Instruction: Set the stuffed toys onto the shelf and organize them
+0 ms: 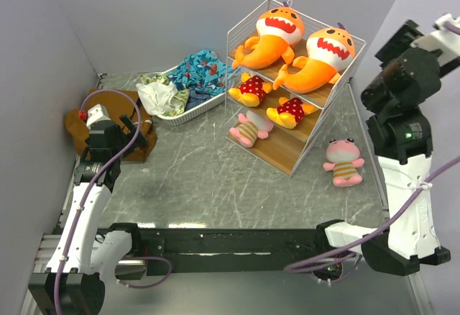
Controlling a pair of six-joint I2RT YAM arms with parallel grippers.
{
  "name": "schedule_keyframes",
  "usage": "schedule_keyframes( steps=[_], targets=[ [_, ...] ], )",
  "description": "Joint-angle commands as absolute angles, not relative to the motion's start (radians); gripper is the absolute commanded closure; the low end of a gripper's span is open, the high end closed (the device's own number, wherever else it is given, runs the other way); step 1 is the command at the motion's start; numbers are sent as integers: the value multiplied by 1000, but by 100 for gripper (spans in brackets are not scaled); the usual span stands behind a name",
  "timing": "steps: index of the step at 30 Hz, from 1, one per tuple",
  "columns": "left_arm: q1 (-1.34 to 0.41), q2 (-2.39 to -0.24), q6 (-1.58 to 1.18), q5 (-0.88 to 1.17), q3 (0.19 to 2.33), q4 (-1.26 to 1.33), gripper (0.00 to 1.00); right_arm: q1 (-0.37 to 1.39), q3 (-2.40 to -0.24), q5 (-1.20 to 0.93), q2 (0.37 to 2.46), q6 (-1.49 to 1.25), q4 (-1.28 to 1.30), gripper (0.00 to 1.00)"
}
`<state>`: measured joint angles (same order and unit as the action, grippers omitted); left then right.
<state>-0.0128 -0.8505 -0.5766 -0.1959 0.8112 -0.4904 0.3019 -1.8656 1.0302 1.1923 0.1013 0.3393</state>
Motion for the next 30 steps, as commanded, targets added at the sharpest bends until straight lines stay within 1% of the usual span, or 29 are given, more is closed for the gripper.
schedule_keyframes(
  steps=[1,2,3,6,11,13,16,20,21,24,30],
  targets=[
    [-15,-850,-561,-170,807,-456,4,146,-1914,919,1203,-200,648,25],
    [-17,-847,-561,-169,807,-456,4,68,-1895,881,1203,-275,717,25],
    [-18,-845,-561,-169,807,-454,4,34,-1866,815,1183,-305,738,25],
    [-29,-847,-560,-170,807,-456,4,-84,-1654,712,1109,-405,752,25],
    [-46,-848,-560,-173,808,-459,4,-121,-1448,696,1019,-494,724,26],
    [-55,-842,-561,-179,808,-462,4,-143,-1276,725,964,-523,693,27],
    [-75,-836,-561,-193,805,-462,4,-181,-1121,723,916,-564,654,27],
    [-95,-850,-558,-202,808,-465,4,-239,-984,618,885,-616,577,27],
    [-98,-853,-560,-204,810,-469,4,-245,-962,559,893,-624,565,27],
    [-98,-857,-563,-206,811,-466,3,-259,-878,505,919,-678,551,27],
    [-101,-848,-565,-213,807,-466,4,-261,-781,499,943,-781,529,28]
  ],
)
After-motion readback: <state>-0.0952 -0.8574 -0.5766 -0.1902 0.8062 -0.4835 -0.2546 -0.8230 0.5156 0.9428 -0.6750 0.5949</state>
